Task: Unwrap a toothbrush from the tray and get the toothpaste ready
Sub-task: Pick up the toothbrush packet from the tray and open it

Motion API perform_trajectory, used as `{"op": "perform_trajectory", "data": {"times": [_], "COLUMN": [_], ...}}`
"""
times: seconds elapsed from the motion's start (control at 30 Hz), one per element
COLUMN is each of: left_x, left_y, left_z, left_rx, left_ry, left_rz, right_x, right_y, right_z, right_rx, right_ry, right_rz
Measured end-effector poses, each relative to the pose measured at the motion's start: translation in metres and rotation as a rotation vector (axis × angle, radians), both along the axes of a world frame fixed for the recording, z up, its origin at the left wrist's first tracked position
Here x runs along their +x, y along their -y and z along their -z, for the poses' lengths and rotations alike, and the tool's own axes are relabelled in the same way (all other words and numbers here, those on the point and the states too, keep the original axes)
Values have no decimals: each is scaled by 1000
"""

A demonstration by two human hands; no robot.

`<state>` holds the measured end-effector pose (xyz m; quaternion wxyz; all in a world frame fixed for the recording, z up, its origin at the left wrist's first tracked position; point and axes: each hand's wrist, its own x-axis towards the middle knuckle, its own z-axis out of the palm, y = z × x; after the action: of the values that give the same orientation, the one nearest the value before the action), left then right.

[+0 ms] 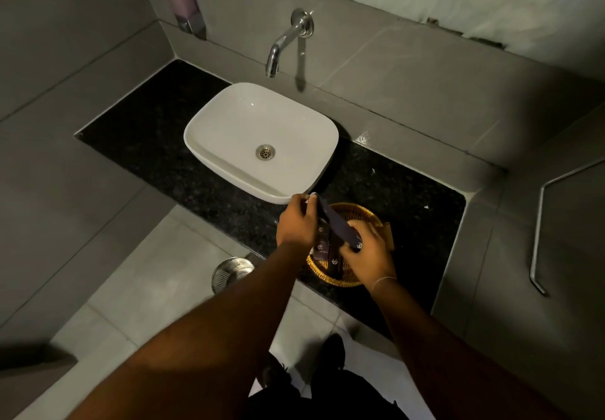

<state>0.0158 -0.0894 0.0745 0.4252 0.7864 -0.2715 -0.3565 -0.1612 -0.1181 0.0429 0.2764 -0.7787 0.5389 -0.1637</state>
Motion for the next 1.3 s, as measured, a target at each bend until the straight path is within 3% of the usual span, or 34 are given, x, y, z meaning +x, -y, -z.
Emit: {"op": "perform_trajectory", "data": {"times": [0.27,0.77,0.9,1.0,1.3], "left_x": [13,23,26,23,22], "left_y": [-18,-28,-29,-29,-29], "left_z": [-1,-14,-17,-27,-48], "left_rx": [-5,-2,-31,-82,-118], "left_ry": [12,-108,-299,-485,-490], "left_rz": [80,45,-108,-51,144], "right_x": [-10,-2,5,18,58], "right_y": [-5,6,5,7,3], "right_z": [-4,-3,-12,-16,-15], "right_rx": [-106,2,46,140,290], "right_ry": [15,-139,-37,64,270], "right_rz": [-36,-74,-51,-58,73]}}
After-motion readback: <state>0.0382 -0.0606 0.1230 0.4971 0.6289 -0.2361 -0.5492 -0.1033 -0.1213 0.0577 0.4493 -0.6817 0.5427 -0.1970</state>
